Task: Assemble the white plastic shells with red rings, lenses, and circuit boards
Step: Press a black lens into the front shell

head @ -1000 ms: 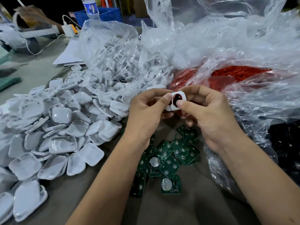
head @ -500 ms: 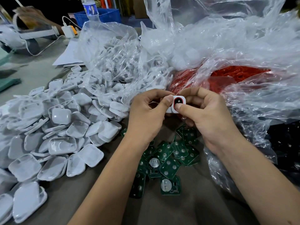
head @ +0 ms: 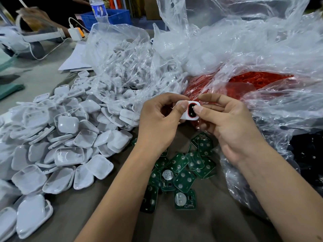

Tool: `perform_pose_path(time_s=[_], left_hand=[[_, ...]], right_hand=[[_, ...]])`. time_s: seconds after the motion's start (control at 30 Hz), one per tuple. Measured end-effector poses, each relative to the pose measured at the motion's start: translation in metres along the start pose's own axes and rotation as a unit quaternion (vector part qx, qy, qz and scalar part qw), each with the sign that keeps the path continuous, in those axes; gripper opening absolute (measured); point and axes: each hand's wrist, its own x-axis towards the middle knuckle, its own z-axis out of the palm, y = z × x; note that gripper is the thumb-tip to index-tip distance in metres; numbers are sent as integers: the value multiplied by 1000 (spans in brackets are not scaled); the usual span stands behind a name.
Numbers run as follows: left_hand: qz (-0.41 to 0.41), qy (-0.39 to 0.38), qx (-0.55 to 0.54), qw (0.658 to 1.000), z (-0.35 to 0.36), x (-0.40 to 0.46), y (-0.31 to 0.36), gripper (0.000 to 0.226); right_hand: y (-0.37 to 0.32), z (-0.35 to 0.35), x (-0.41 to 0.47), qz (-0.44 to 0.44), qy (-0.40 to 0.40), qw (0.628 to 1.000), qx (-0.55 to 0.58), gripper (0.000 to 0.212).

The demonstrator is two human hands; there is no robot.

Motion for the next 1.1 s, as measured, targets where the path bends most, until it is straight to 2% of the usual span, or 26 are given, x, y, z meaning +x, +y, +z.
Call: perform_pose_path(time_s=[0.23, 0.5, 0.67, 0.77, 0.97, 1.1], left_hand=[[-28, -52, -11, 998, 0, -4, 0, 22], [-22, -68, -18, 997, 0, -3, 4, 24], [-49, -17, -56, 997, 5, -5, 2, 21], [-67, -11, -96, 993, 5, -6, 3, 21], [-94, -48, -177, 978, 5, -6, 6, 21], [-110, -64, -220, 967, -1, -6, 9, 18]], right_hand=[[-1, -1, 2, 6, 23, 999, 27, 26], [-1, -1, 1, 17, 34, 998, 50, 31], [-3, -1, 0, 19, 17, 997, 68, 47], [-2, -2, 1, 24, -4, 996, 82, 45], [-3, -12, 6, 60, -77, 983, 157, 36], [-4, -13, 6, 134, -106, 969, 178, 55]])
